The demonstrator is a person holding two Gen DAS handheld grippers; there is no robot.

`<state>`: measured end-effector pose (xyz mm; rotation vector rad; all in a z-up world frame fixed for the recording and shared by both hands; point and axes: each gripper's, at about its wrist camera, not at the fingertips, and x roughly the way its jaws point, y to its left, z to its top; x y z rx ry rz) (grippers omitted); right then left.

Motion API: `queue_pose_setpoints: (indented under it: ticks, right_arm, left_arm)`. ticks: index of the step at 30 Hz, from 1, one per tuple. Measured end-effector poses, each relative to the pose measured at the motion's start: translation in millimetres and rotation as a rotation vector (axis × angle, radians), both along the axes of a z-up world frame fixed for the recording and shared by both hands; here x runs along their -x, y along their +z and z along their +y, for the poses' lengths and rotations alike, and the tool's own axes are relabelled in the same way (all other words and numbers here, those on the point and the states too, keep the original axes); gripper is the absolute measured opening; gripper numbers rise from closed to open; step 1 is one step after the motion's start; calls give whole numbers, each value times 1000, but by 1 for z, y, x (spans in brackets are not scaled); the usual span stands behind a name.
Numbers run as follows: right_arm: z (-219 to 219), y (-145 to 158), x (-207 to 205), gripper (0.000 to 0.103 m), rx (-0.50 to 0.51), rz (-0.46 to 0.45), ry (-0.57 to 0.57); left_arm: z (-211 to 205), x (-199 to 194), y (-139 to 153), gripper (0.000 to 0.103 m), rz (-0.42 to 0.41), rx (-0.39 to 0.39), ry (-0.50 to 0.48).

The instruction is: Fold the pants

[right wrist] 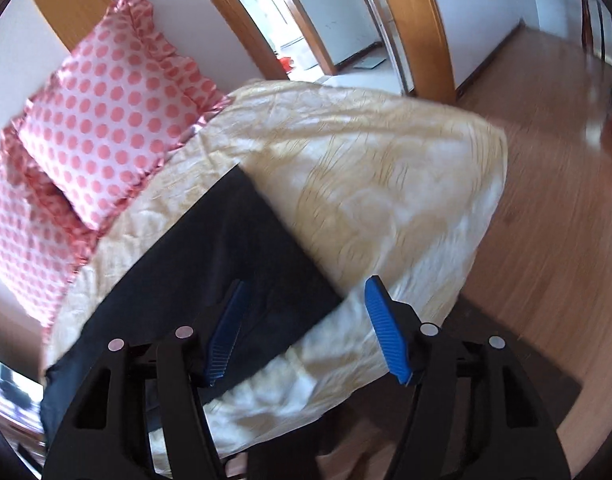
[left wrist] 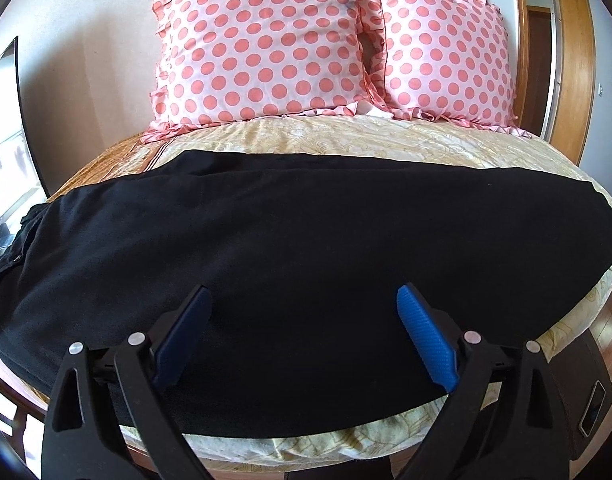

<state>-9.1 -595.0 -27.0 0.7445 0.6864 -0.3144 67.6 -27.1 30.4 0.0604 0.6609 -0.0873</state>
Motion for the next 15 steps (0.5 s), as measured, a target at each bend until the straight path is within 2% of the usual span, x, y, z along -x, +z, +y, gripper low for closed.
queue_pose_setpoints:
  ticks: [2, 5, 8, 10, 11, 12, 15]
  right_arm:
    - [4, -2, 4, 60, -30, -17, 0]
    - [9, -2, -1, 48, -31, -21, 16]
    - [13, 0, -8, 46, 6, -13, 23]
    - [14, -1, -12, 37, 13, -12, 17]
    - [14, -2, -14, 20, 5, -20, 25]
    - [14, -3, -15, 13, -5, -33, 34]
    - [24, 5, -18, 10, 39, -70, 45]
  left_arm:
    - [1, 1, -1, 95, 0, 9, 0]
    - [2, 1, -1, 95, 0, 11, -1]
    - [2, 3, -1, 95, -3, 14, -2]
    - [3, 3, -1, 95, -2, 17, -1]
    - [3, 3, -1, 95, -2, 18, 0]
    - [3, 4, -1, 96, -4, 19, 2]
    - [5, 5, 0, 96, -4, 20, 6]
